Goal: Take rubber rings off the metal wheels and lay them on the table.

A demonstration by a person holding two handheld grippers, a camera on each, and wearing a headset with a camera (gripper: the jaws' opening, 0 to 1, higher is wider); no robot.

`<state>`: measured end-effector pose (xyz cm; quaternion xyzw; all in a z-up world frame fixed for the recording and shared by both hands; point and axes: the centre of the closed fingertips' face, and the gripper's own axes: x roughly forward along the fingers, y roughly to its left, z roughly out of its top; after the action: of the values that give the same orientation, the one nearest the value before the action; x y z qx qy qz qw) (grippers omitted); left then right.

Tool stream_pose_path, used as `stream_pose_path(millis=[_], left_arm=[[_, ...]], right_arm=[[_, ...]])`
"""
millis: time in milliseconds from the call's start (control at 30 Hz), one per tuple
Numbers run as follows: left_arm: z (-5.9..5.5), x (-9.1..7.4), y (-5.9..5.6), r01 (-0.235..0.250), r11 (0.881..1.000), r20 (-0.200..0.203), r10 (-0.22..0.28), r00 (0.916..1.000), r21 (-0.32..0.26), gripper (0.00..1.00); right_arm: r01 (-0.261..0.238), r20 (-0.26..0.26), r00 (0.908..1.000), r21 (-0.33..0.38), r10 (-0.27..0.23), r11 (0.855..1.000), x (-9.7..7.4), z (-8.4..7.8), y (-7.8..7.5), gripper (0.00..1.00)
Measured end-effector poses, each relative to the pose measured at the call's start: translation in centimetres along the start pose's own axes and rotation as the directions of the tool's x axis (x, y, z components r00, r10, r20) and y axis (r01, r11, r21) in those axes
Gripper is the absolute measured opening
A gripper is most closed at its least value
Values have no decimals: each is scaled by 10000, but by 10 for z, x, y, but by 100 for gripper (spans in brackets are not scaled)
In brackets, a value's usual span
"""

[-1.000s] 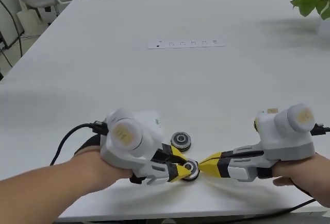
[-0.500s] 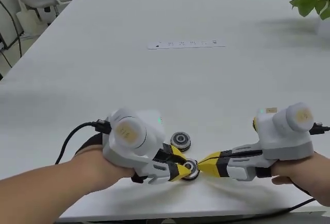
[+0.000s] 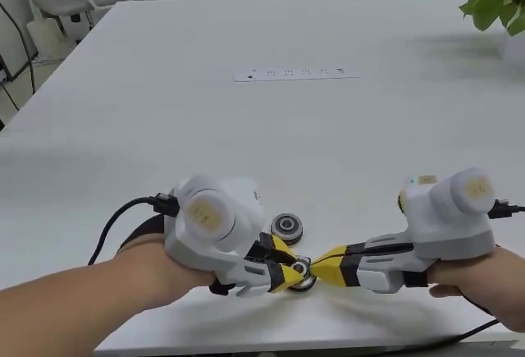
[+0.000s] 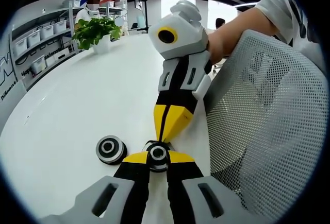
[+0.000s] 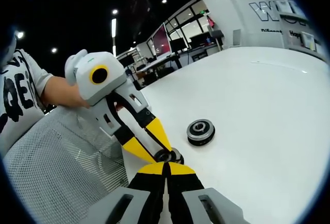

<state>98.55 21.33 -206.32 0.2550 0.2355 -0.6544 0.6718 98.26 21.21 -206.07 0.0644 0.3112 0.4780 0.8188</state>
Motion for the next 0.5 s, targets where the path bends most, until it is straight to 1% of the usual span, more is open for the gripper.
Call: stream_pose_path(millis=[167,500], left_arm=[[0,0,-1,20,10000,-14,-20,10000,30,7],[0,0,-1,20,10000,-15,-20,10000,53,7]], right_arm=[[-131,40,9999,-57,131,9999,1,1,3,0],[-214,146,9997,-110,216,9997,2,3,5,0]])
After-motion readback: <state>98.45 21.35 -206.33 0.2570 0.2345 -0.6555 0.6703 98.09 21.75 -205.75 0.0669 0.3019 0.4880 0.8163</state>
